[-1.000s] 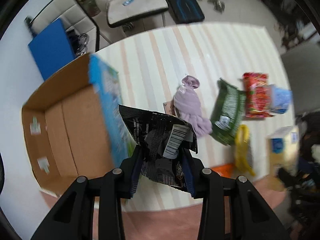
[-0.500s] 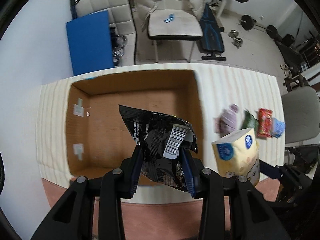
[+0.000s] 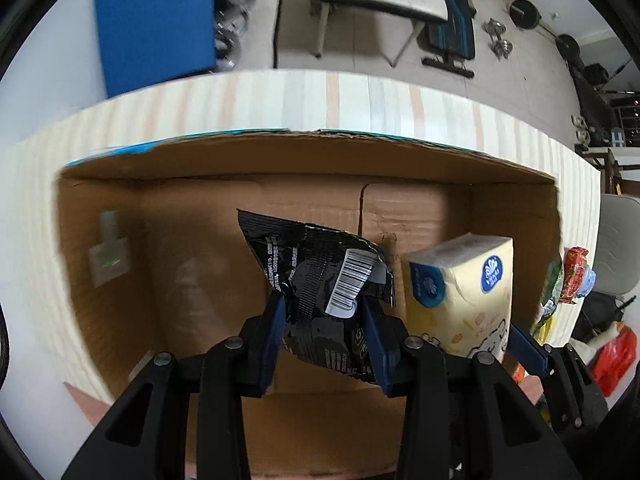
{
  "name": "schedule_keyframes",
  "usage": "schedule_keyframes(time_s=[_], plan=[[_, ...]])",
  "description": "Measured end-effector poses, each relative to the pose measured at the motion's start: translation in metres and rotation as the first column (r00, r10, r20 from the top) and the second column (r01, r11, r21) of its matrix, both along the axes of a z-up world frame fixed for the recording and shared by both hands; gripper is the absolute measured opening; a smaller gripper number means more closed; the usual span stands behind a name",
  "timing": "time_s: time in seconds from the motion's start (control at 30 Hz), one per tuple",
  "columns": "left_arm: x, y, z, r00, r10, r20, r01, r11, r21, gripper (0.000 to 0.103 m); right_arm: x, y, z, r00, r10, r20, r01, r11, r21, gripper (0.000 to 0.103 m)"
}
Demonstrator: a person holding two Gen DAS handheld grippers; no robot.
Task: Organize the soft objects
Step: 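Carry both items into the cardboard box and open both tools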
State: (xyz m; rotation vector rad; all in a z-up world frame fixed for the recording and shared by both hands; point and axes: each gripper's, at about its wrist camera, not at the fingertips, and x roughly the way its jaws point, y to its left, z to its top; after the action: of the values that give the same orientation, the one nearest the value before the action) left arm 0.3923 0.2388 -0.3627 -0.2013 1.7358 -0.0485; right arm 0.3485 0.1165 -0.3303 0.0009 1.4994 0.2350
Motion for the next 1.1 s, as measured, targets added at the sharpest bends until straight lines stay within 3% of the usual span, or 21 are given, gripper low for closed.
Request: schedule_keyframes(time_s=[0.17, 0.37, 0.43, 0.53, 0.7, 0.8, 0.87, 1.1], plan=[[0.01, 0.003, -0.025, 0.999, 0.016, -0.05, -0.02, 0.997, -0.078, 0.037, 0.012, 0.006, -0.024, 1.0, -0.015, 0.024, 0.016, 0.998, -0.058, 0.066], [0.014, 0.0, -0.031, 0.998, 0.008, -0.07, -0.015, 0.995, -0.1, 0.039, 0.022, 0.01, -0.043, 0.999, -0.03, 0.024, 0.032, 0.997, -0.071, 0.067], [0.013, 0.0, -0.027, 0.998, -0.003, -0.064, -0.003, 0.996, -0.094, 0.054, 0.023, 0.01, -0.042, 0.999, -0.04, 0.027, 0.041, 0.997, -0.068, 0.068], [0.011, 0.003, -0.016, 0.999, -0.025, -0.019, 0.024, 0.999, -0.046, 0.068, 0.022, 0.009, -0.034, 0.997, -0.06, 0.044, 0.063, 0.996, -0.059, 0.083], [-0.007, 0.014, 0.013, 0.996, -0.035, 0.081, 0.034, 0.999, 0.013, 0.083, 0.013, 0.01, -0.013, 0.997, -0.042, 0.071, 0.047, 0.996, -0.073, 0.086], [-0.032, 0.023, 0.032, 0.99, -0.021, 0.142, 0.015, 0.999, 0.043, 0.093, 0.002, 0.01, -0.003, 0.996, -0.033, 0.08, 0.04, 0.996, -0.084, 0.098], [-0.046, 0.03, 0.039, 0.985, -0.014, 0.169, 0.004, 0.998, 0.058, 0.094, -0.007, 0.01, 0.004, 0.997, -0.018, 0.079, 0.026, 0.995, -0.095, 0.103], [-0.102, 0.044, 0.062, 0.96, 0.013, 0.28, -0.057, 0.987, 0.148, 0.101, -0.046, 0.002, 0.022, 0.996, 0.007, 0.085, 0.002, 0.995, -0.103, 0.103]])
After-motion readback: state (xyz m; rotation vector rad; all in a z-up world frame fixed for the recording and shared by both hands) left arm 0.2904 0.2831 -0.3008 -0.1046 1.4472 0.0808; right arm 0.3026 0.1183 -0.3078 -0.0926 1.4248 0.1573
